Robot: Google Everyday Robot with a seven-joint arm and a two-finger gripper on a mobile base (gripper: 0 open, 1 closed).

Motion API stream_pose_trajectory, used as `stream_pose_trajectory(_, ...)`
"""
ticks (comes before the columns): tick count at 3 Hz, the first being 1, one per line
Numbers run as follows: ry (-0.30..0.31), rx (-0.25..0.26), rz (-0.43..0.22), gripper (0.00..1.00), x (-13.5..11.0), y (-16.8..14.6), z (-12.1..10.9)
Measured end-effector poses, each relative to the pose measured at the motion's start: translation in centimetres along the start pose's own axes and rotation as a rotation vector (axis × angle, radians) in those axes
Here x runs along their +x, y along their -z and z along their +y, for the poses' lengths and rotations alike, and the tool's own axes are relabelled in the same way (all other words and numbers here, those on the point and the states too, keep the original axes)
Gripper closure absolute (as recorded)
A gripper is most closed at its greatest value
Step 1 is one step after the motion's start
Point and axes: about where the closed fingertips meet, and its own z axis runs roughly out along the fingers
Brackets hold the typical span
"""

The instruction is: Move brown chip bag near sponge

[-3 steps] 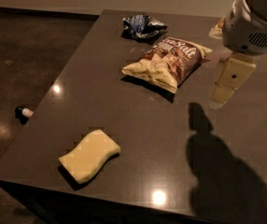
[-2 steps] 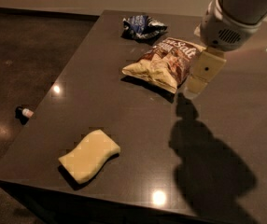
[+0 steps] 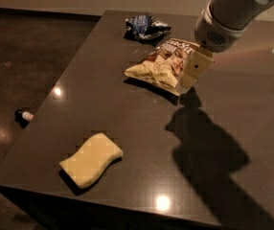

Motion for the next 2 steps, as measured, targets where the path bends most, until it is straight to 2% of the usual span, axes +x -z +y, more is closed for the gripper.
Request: stream_pose_trajectory(2, -0.029, 0.062, 0.057, 0.0, 2.4, -3.3, -3.0)
